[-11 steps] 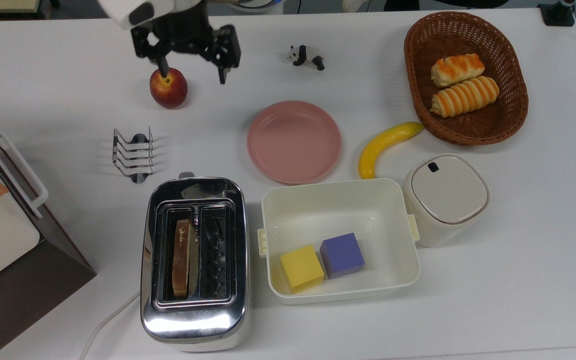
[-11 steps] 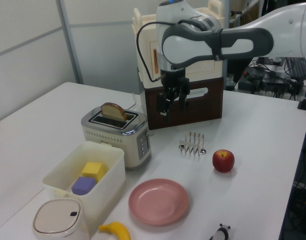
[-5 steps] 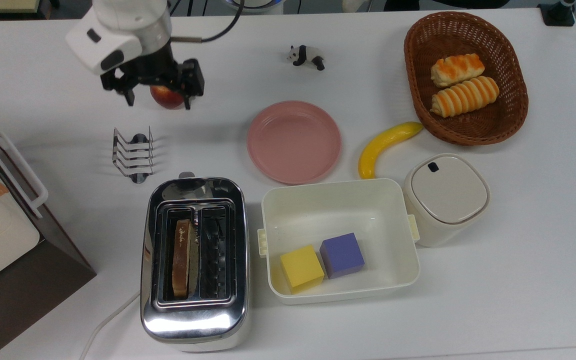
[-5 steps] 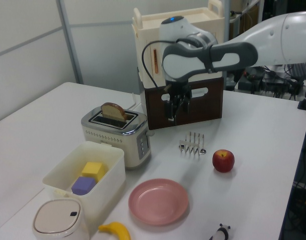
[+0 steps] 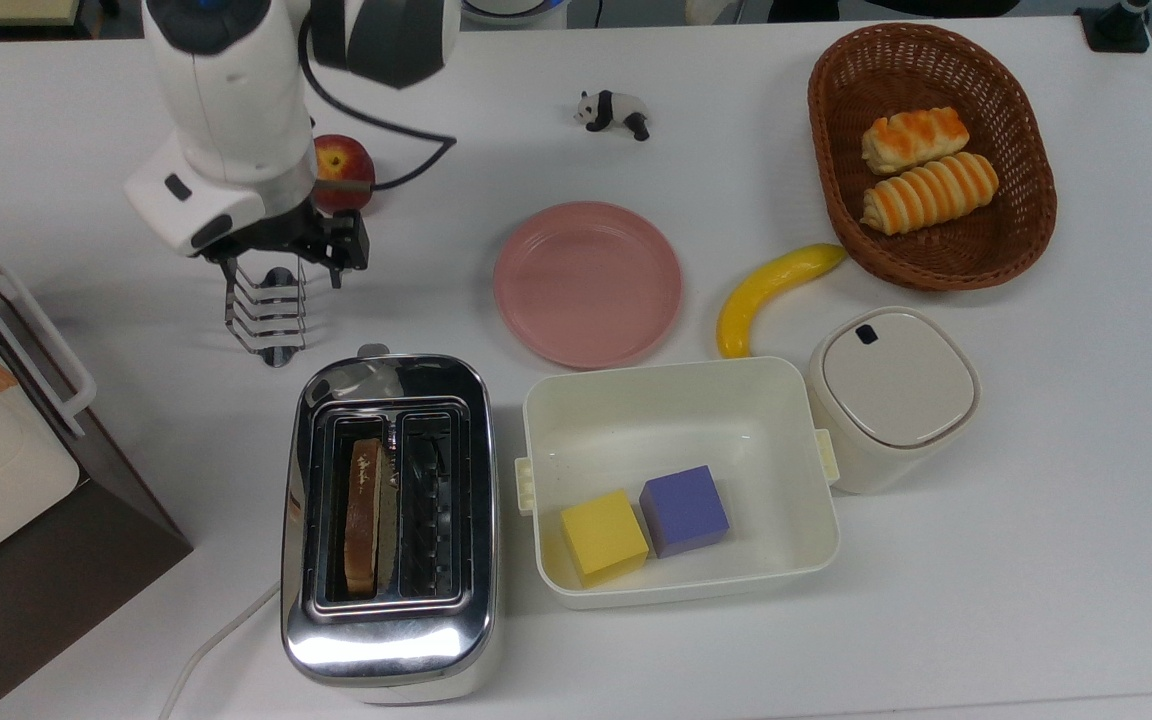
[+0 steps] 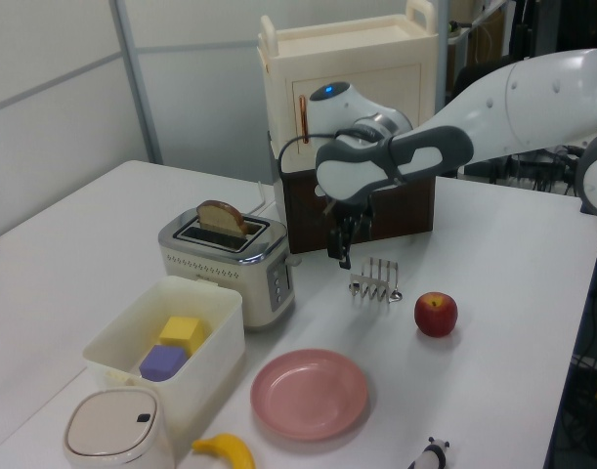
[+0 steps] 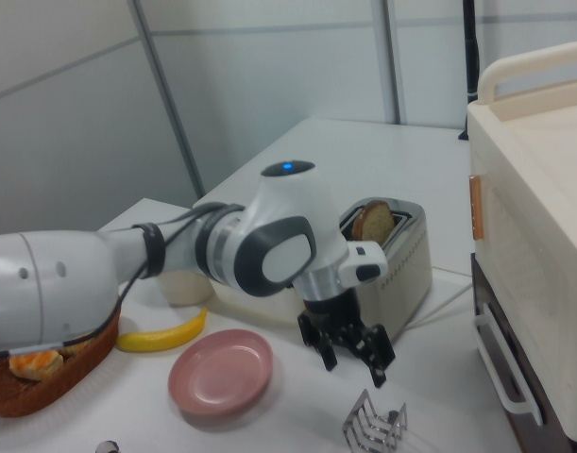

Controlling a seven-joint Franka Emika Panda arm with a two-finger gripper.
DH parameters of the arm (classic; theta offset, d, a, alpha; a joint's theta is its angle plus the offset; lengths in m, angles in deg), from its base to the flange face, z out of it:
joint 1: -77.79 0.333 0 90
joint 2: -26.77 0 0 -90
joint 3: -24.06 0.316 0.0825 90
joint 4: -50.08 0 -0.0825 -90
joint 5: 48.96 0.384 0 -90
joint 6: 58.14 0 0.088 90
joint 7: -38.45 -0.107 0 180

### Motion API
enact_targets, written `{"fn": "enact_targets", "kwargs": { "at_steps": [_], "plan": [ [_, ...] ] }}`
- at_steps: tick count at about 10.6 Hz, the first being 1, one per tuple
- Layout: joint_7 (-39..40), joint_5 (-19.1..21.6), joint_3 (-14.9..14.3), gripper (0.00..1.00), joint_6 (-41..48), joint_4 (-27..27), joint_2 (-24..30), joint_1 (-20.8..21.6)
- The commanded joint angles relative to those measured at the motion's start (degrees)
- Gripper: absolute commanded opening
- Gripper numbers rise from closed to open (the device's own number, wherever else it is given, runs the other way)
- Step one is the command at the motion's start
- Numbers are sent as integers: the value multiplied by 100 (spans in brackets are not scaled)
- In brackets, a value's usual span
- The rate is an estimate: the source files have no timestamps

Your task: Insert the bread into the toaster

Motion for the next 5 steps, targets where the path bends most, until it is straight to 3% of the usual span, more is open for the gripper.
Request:
{"fn": "enact_targets", "kwargs": {
  "at_steps": [1,5],
  "plan": [
    [239,-397,16,80,-178,-171,-159,-39],
    [530,-407,16,12,-196,-217,-212,-39]
  ]
}}
